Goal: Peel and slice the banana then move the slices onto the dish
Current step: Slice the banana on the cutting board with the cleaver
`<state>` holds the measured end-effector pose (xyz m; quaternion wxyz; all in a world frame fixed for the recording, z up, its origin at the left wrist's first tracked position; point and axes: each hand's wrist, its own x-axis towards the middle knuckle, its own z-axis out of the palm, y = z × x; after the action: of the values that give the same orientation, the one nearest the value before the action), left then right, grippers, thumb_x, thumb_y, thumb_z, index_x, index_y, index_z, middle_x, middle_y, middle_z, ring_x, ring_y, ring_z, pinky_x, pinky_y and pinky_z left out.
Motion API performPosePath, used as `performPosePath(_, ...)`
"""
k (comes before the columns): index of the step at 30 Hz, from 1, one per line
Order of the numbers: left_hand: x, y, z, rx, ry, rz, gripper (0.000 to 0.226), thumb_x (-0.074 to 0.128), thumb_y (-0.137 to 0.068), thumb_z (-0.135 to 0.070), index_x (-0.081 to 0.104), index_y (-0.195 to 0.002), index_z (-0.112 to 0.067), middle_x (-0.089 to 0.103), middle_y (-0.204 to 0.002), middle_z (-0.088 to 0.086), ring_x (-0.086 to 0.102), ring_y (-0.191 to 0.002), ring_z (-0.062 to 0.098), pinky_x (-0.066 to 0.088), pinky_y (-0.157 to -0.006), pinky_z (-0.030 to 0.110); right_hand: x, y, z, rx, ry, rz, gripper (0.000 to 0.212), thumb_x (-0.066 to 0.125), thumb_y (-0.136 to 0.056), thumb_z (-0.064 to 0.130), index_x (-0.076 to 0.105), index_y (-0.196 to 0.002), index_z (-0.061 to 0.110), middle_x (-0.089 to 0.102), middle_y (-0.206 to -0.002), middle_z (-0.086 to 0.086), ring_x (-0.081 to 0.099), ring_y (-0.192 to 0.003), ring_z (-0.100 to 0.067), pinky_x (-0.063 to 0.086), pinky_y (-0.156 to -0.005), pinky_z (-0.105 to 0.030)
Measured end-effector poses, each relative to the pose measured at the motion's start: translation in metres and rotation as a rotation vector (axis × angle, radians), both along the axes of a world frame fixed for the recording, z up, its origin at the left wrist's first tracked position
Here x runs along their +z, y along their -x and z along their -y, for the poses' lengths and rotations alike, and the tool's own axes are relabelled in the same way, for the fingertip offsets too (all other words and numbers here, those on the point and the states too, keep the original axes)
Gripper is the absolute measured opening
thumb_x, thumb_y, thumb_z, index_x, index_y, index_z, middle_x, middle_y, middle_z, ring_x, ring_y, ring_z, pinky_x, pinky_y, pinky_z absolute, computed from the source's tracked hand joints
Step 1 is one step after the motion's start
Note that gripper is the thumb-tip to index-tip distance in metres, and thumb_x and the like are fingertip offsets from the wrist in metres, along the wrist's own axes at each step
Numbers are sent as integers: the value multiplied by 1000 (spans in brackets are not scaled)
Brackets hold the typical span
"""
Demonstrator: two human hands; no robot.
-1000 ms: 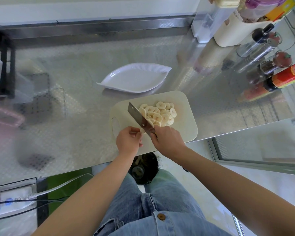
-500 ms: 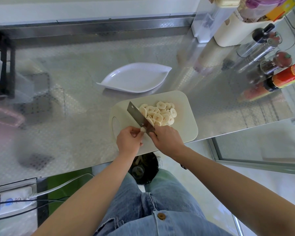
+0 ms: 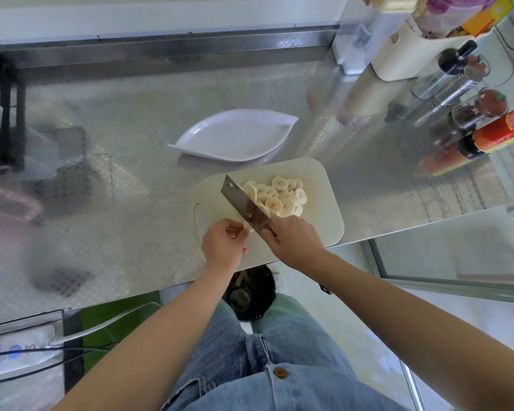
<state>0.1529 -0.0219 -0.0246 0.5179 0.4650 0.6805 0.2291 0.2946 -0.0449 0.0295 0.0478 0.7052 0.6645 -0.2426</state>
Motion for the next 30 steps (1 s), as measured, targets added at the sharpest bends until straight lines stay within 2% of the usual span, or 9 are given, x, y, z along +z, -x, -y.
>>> performPosePath(3, 0, 0, 0, 6, 7, 7, 13, 72, -83, -14, 64, -74, -18, 67, -63, 5, 65, -48, 20, 59, -64, 43, -2, 1, 0, 5, 15, 8, 28, 38, -99, 34, 38, -81, 12, 39, -63, -2, 43, -62, -26, 31, -57, -31)
performPosePath(6, 0, 0, 0, 13, 17, 22, 11, 73, -83, -13, 65, -75, -15, 67, -62, 6, 64, -48, 20, 59, -62, 42, -8, 3, 0, -2, 23, -5, 27, 39, -99, 33, 39, -81, 12, 42, -66, -3, 44, -63, -27, 32, -57, -32)
performPosePath(13, 3, 0, 1, -8, 4, -15, 10, 73, -83, -16, 66, -78, -11, 68, -64, 4, 64, -47, 16, 54, -54, 26, -13, 4, 2, -4, 29, -10, 23, 40, -99, 32, 38, -85, 14, 46, -73, -5, 45, -65, -26, 34, -59, -33)
performPosePath(17, 2, 0, 1, -8, -8, -13, 10, 72, -83, -13, 66, -75, -13, 68, -61, 6, 65, -50, 20, 58, -61, 36, -8, -2, 2, -24, -35, -18, 28, 40, -99, 34, 39, -80, 14, 46, -69, -4, 46, -63, -27, 34, -57, -31)
performPosePath(21, 0, -1, 1, -15, -23, -19, 9, 71, -84, -12, 66, -76, -12, 68, -61, 5, 64, -48, 19, 59, -64, 41, -4, -9, 0, -23, -58, -27, 33, 41, -98, 38, 39, -77, 14, 45, -65, -4, 44, -59, -27, 32, -55, -31)
performPosePath(27, 1, 0, 1, -17, -24, -9, 9, 71, -84, -10, 66, -76, -13, 67, -61, 3, 62, -45, 15, 59, -63, 39, -6, -10, 2, 24, -47, -31, 29, 41, -98, 33, 38, -78, 12, 39, -61, -1, 44, -58, -26, 31, -54, -31)
performPosePath(30, 2, 0, 1, -21, -29, -14, 8, 70, -84, -9, 66, -77, -12, 67, -61, 4, 62, -45, 14, 58, -62, 37, -9, -10, 2, 16, -63, -47, 29, 41, -97, 35, 41, -79, 13, 45, -64, -2, 46, -59, -25, 32, -53, -30)
